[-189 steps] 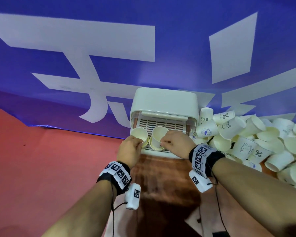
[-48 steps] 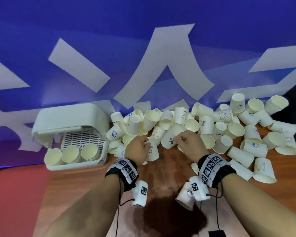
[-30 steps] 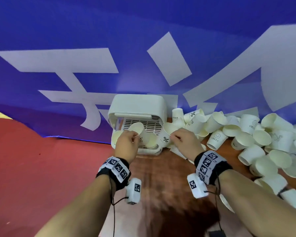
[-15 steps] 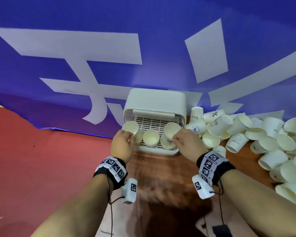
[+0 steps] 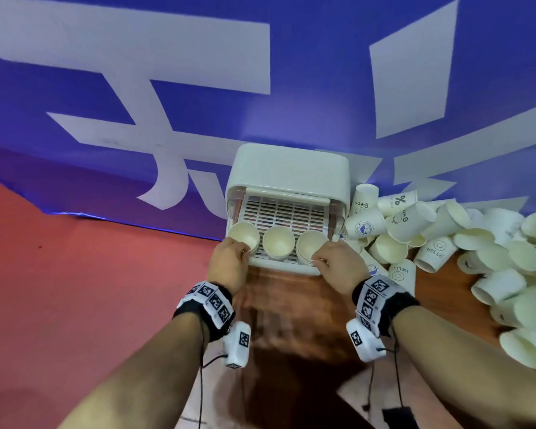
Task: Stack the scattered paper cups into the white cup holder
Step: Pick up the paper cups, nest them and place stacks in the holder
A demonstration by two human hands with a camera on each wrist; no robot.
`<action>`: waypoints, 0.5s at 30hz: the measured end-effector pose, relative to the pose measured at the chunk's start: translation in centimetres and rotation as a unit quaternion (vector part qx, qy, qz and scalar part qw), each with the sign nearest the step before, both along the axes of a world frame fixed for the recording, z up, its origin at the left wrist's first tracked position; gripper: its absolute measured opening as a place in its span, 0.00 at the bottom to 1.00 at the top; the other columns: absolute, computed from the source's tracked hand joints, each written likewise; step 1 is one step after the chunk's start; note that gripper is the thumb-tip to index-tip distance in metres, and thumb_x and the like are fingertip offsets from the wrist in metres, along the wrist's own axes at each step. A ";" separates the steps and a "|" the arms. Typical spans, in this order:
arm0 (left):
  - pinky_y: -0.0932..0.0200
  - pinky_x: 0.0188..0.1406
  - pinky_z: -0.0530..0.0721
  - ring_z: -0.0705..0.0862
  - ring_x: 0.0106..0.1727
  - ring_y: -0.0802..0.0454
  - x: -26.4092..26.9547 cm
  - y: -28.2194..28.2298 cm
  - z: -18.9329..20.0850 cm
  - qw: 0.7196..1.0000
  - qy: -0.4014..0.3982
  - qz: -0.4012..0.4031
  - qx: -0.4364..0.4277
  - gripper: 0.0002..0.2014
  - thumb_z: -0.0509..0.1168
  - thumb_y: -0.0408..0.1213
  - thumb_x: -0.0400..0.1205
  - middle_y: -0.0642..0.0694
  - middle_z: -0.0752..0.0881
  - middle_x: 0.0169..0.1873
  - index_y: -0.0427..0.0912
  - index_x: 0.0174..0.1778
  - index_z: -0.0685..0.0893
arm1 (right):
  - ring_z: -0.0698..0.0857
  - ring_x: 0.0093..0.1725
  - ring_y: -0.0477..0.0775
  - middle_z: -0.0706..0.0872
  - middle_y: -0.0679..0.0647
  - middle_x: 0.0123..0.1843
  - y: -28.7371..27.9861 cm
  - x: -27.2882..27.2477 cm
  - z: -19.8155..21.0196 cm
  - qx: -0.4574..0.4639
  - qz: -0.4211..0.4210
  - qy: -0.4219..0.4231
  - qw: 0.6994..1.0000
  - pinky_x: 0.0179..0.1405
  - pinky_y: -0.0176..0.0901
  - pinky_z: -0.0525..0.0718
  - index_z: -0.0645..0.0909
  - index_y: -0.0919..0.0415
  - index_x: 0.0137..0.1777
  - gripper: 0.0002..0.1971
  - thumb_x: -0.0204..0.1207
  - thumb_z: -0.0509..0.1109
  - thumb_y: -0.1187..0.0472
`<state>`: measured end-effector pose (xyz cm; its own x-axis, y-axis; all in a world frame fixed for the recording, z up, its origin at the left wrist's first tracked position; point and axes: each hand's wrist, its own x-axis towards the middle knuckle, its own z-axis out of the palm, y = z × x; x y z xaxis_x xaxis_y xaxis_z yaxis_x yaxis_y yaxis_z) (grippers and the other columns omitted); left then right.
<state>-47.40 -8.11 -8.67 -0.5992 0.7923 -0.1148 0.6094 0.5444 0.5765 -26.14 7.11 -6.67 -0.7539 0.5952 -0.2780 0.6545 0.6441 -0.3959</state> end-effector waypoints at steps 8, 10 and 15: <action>0.47 0.48 0.83 0.83 0.50 0.40 -0.2 0.6 -0.2 1.000 0.005 -0.012 -0.020 0.08 0.67 0.36 0.81 0.40 0.85 0.48 0.39 0.49 0.91 | 0.78 0.57 0.56 0.86 0.50 0.56 0.1 -0.6 -0.5 -0.002 0.000 -0.029 1.000 0.53 0.47 0.79 0.88 0.54 0.54 0.12 0.83 0.63 0.55; 0.45 0.50 0.84 0.83 0.52 0.41 -0.1 0.4 0.3 0.999 0.000 0.003 -0.032 0.10 0.67 0.39 0.81 0.42 0.83 0.52 0.40 0.53 0.89 | 0.79 0.59 0.55 0.85 0.50 0.59 0.1 -0.5 -0.4 -0.013 -0.008 -0.009 1.000 0.54 0.45 0.79 0.87 0.55 0.56 0.11 0.82 0.64 0.56; 0.51 0.53 0.82 0.83 0.52 0.44 1.2 0.9 3.5 1.000 0.009 0.010 -0.009 0.11 0.66 0.40 0.80 0.46 0.79 0.57 0.41 0.56 0.85 | 0.81 0.57 0.49 0.79 0.48 0.68 -0.1 0.4 1.5 -0.047 -0.029 0.053 0.997 0.56 0.43 0.79 0.80 0.54 0.67 0.16 0.80 0.66 0.57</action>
<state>-46.20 -7.24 -5.19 -0.6166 0.7783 -0.1185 0.6087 0.5667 0.5553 -25.77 7.00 -5.21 -0.7471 0.6137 -0.2555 0.6408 0.5626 -0.5223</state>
